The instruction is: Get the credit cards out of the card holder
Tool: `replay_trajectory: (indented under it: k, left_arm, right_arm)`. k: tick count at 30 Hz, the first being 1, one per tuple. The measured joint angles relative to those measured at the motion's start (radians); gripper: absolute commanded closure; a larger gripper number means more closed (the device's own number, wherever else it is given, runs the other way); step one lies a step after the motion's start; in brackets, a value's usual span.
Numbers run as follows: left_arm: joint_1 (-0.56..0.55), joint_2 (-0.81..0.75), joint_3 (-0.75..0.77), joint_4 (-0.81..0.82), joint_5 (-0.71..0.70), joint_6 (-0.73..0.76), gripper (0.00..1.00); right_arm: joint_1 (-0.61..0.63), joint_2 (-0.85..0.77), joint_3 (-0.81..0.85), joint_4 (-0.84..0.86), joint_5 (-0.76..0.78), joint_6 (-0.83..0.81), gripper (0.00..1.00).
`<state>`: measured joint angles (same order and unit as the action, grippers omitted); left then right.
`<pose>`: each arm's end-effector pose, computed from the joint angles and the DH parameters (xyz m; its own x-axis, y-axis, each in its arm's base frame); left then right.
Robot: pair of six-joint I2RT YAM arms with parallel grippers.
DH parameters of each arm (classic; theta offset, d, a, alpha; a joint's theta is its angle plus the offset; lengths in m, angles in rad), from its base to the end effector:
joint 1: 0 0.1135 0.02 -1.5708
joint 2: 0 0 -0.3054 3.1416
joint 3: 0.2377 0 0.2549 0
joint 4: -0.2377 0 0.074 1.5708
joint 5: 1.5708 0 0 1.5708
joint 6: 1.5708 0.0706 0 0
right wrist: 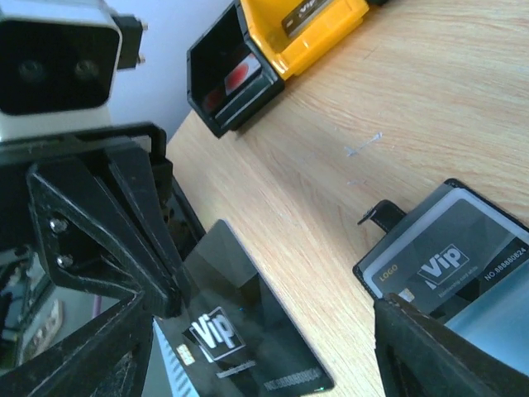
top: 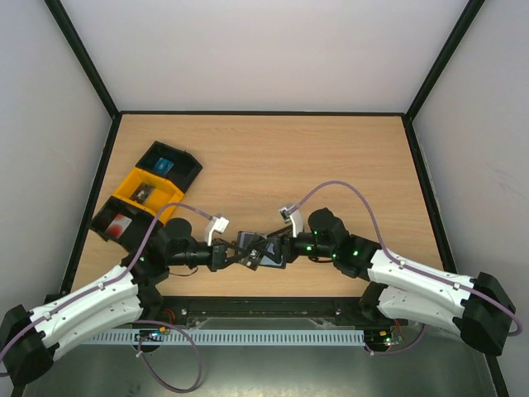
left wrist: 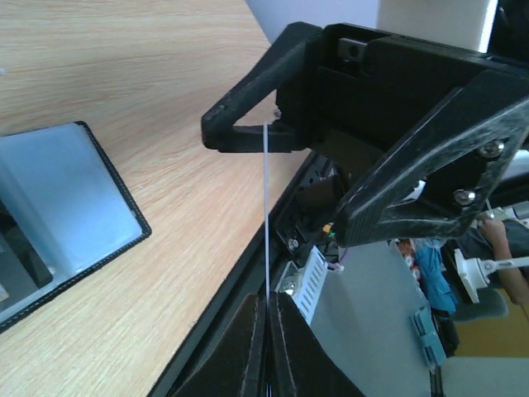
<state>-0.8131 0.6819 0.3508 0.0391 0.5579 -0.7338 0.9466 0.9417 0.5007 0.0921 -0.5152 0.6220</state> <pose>0.0862 -0.1455 0.2437 -0.7930 0.0115 -0.6091 0.5839 0.2995 -0.7545 0.0987 0.1966 0.2627 -0.7315 -0.1480 -0.6656 -0.6774 0.2696 0.6845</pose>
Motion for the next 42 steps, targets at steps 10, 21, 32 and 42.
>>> replay_trajectory:
  k: [10, 21, 32, 42]
  left_arm:
    - [0.0, 0.022, -0.045, 0.098, 0.083, -0.014, 0.97]
    - [0.0, 0.05, -0.042, 0.127, 0.064, -0.068, 0.21]
    - [0.0, -0.102, 0.01, 0.035, -0.195, -0.169, 0.06]
    - [0.0, -0.286, 0.011, -0.04, -0.41, -0.313, 0.06]
  right_arm:
    - [-0.005, -0.029, -0.013, -0.036, -0.104, -0.08, 0.83]
    - [-0.01, -0.084, -0.057, 0.036, -0.164, -0.03, 0.98]
    - [-0.01, -0.08, -0.117, 0.251, -0.124, 0.182, 0.98]
    - [-0.01, 0.071, -0.114, 0.537, -0.026, 0.462, 0.98]
